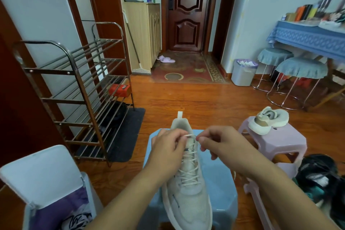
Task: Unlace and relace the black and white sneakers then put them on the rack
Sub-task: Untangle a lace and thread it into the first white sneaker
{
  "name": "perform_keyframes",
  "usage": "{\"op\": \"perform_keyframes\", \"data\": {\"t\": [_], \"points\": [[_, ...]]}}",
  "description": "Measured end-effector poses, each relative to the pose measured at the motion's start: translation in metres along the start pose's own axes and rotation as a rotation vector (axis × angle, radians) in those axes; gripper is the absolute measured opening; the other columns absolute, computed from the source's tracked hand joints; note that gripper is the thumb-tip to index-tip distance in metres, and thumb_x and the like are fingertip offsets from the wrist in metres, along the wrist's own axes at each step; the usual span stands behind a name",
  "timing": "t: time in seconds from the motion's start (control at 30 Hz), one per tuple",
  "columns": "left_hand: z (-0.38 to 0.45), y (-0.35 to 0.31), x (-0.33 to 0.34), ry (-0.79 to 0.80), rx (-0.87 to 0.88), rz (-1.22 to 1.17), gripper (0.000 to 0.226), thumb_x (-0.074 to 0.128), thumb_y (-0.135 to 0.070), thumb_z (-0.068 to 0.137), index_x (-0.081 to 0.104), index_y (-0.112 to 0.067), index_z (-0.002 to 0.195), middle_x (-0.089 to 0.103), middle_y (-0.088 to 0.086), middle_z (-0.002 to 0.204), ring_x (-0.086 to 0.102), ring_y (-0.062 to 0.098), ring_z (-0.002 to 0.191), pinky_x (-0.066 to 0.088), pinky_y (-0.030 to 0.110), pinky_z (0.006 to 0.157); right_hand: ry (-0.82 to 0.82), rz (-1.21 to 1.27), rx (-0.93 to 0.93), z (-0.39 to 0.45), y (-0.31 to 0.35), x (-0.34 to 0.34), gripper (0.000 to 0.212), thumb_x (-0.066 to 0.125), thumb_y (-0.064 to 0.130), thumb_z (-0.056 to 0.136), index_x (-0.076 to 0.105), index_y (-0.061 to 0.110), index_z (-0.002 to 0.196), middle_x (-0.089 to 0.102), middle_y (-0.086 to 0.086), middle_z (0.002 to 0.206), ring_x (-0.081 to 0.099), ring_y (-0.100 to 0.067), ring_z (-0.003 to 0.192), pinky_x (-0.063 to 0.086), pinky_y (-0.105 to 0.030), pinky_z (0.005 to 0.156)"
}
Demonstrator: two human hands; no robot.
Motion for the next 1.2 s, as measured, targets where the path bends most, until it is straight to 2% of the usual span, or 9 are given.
{"op": "perform_keyframes", "data": {"t": [0.13,0.23,0.33,0.47,0.7,0.83,0.93,1.1,1.2], "points": [[0.005,-0.010,0.016,0.168,0.045,-0.038,0.016,0.051,-0.036,0.089,0.065,-0.028,0.091,0.066,-0.008,0.084,0.062,0.012,0.094,0.050,0.051,0.088,0.076,0.171,-0.209,0.005,0.028,0.015,0.018,0.057,0.007,0.100,0.074,0.009,0.096,0.074,-0.001,0.082,0.067,-0.017,0.072,0.055,-0.030,0.069],[0.005,-0.014,0.019,0.170,0.061,-0.154,0.025,0.053,-0.044,0.096,0.070,-0.026,0.091,0.063,-0.010,0.071,0.060,0.003,0.072,0.048,0.037,0.072,-0.066,0.355,-0.159,0.017,0.012,0.013,0.022,0.051,0.002,0.102,0.071,0.011,0.103,0.072,-0.008,0.094,0.063,-0.003,0.078,0.050,-0.016,0.069],[0.005,-0.012,0.013,0.186,-0.091,-0.327,0.032,0.054,-0.044,0.101,0.078,-0.022,0.101,0.072,-0.015,0.089,0.066,0.001,0.091,0.050,0.027,0.086,-0.250,-0.055,-0.140,0.028,-0.013,0.003,0.020,0.057,0.015,0.100,0.070,0.030,0.107,0.066,0.015,0.100,0.055,0.008,0.081,0.041,-0.012,0.070],[0.004,-0.014,0.002,0.238,-0.175,-0.439,0.032,0.050,-0.026,0.106,0.076,-0.007,0.106,0.074,-0.014,0.088,0.069,0.000,0.092,0.050,0.017,0.085,0.007,-0.040,-0.097,0.024,-0.027,0.019,0.022,0.068,0.026,0.095,0.071,0.033,0.116,0.071,0.017,0.095,0.058,0.001,0.068,0.044,-0.020,0.066],[0.006,-0.003,-0.003,0.254,-0.274,-0.501,0.040,0.051,-0.030,0.106,0.075,-0.016,0.077,0.076,-0.007,0.113,0.066,0.004,0.112,0.045,0.030,0.102,-0.210,-0.003,-0.047,0.020,-0.025,-0.011,0.009,0.070,0.018,0.093,0.074,0.027,0.091,0.070,0.009,0.073,0.054,-0.007,0.060,0.042,-0.019,0.060],[0.006,-0.005,-0.010,0.299,-0.186,-0.474,0.019,0.067,-0.009,0.097,0.082,-0.019,0.094,0.078,-0.004,0.093,0.070,0.002,0.093,0.050,0.015,0.083,0.133,0.186,0.058,0.011,-0.021,0.005,0.023,0.048,0.030,0.106,0.071,0.027,0.111,0.067,0.000,0.066,0.048,-0.015,0.057,0.040,-0.024,0.054],[0.009,-0.001,-0.015,0.177,-0.011,-0.295,0.035,0.065,0.010,0.086,0.083,-0.020,0.083,0.075,-0.009,0.088,0.068,0.003,0.087,0.051,0.022,0.084,0.093,-0.037,0.090,0.020,-0.027,0.022,0.033,0.045,0.043,0.105,0.071,0.034,0.085,0.055,0.006,0.060,0.042,-0.009,0.052,0.035,-0.023,0.050],[0.003,-0.007,-0.011,-0.203,0.400,0.091,0.034,0.067,0.006,0.073,0.075,-0.028,0.076,0.072,-0.020,0.089,0.061,0.003,0.084,0.041,0.032,0.086,0.044,0.187,0.226,0.029,-0.015,0.028,0.059,0.048,0.051,0.102,0.069,0.023,0.055,0.033,0.013,0.042,0.027,-0.007,0.038,0.025,-0.022,0.043],[0.004,0.000,-0.006,-0.204,0.416,0.008,0.030,0.073,0.005,0.077,0.077,-0.024,0.084,0.073,-0.018,0.091,0.065,0.007,0.089,0.047,0.037,0.083,0.148,0.565,0.296,0.029,-0.013,0.038,0.031,0.055,0.043,0.101,0.073,0.023,0.086,0.029,0.007,0.050,0.021,-0.009,0.044,0.018,-0.023,0.044]]}}
Point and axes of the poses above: each hand's wrist, its own z-axis towards the middle knuckle, its own x-axis out of the palm, y = z × x, the point moved 4 cm from there along z, towards the middle knuckle
